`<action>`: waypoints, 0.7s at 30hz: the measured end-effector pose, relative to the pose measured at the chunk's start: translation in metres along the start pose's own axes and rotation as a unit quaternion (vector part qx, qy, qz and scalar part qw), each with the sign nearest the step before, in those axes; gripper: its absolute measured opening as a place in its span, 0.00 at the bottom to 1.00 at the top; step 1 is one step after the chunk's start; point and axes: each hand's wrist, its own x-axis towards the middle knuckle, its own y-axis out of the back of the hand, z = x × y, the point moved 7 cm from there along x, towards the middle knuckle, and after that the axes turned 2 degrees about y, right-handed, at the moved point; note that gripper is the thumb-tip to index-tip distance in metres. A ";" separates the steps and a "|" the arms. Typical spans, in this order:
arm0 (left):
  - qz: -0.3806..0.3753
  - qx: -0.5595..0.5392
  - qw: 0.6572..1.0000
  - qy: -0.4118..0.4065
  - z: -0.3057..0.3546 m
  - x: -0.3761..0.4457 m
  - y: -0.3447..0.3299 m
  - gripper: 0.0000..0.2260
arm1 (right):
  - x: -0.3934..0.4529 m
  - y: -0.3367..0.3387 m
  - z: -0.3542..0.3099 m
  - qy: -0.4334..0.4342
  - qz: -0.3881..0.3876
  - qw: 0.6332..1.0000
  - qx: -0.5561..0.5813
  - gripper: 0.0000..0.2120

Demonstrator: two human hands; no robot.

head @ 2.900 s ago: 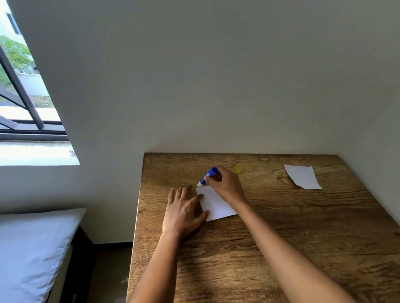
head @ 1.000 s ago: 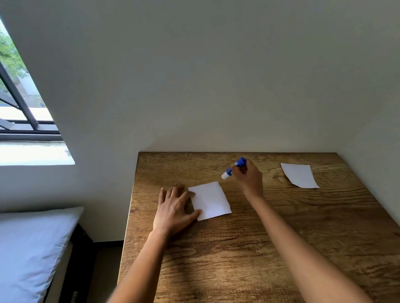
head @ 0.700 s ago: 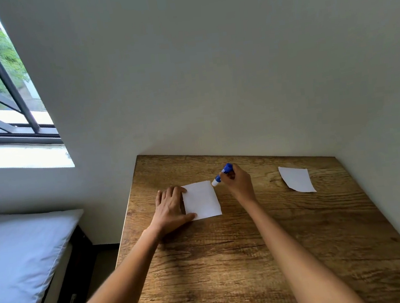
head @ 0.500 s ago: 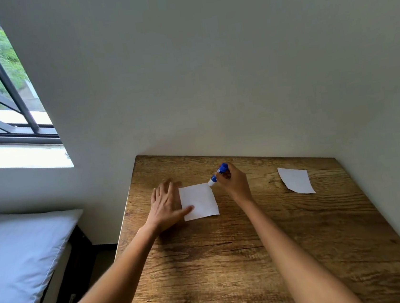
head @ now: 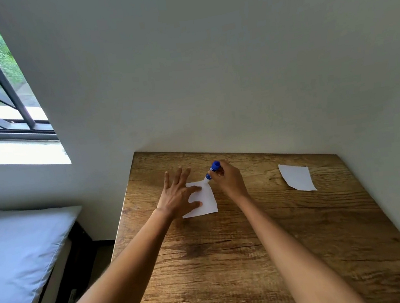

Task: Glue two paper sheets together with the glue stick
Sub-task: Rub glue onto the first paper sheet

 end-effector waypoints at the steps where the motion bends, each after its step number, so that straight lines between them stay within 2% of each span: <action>1: -0.002 0.001 1.000 0.002 0.000 0.000 -0.001 0.25 | 0.001 -0.001 0.000 0.000 -0.003 1.000 -0.006 0.06; 9: -0.015 -0.011 0.999 0.027 -0.001 -0.004 -0.001 0.25 | -0.005 -0.003 -0.003 0.000 -0.018 0.999 -0.048 0.06; 14: -0.017 -0.030 0.998 0.048 0.002 -0.007 0.001 0.25 | -0.022 0.002 0.001 -0.014 -0.023 0.998 -0.054 0.09; 21: -0.010 -0.051 0.996 0.069 0.009 -0.011 0.001 0.25 | -0.056 0.011 0.004 -0.027 0.004 0.998 -0.055 0.07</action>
